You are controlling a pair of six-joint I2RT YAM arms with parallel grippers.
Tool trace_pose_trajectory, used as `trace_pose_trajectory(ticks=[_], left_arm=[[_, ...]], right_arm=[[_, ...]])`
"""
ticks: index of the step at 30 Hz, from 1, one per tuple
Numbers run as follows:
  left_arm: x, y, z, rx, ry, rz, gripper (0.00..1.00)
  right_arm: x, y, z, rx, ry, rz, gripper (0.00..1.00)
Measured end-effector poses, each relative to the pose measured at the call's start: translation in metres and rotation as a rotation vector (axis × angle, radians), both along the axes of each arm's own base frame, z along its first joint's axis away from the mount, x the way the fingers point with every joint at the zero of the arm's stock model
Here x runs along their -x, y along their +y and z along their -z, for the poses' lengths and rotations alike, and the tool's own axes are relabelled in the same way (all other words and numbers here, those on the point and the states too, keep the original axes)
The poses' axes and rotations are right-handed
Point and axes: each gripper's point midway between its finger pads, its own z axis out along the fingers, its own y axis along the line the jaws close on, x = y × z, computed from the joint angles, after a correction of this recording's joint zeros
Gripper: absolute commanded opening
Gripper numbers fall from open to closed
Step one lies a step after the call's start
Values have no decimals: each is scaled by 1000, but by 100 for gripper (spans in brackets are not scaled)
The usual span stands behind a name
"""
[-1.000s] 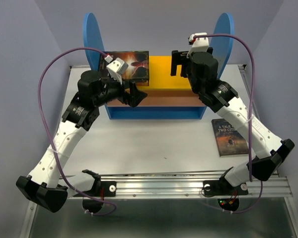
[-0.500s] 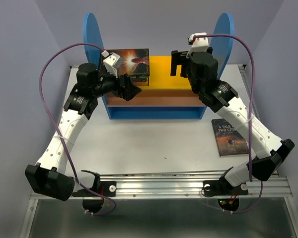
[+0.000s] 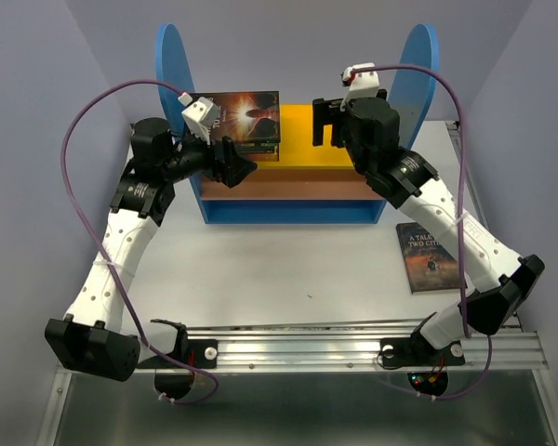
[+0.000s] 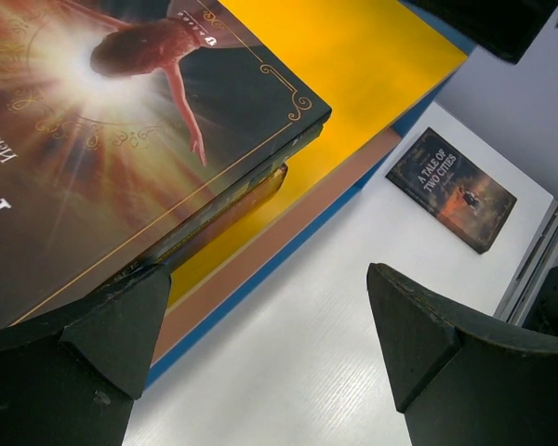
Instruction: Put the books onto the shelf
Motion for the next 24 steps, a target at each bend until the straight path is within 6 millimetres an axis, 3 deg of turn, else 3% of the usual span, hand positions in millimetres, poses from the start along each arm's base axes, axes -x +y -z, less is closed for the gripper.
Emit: trace_pose_trajectory(ticks=[10,14,18,24], left_arm=[[8,14,-21,10,-60,-45,99],[7,17,-24,14,-61,-59,99],[11,15,-26,42,-37,-56,99],[40,16,-30,140,-23,-81,99]], right_arm=[[-23,39,58,71,111,-101,100],[-24,39,60,74,115,-96,100],[-15,29,55,48,107,-75,100],[37,-25,63,-45,142,36,100]])
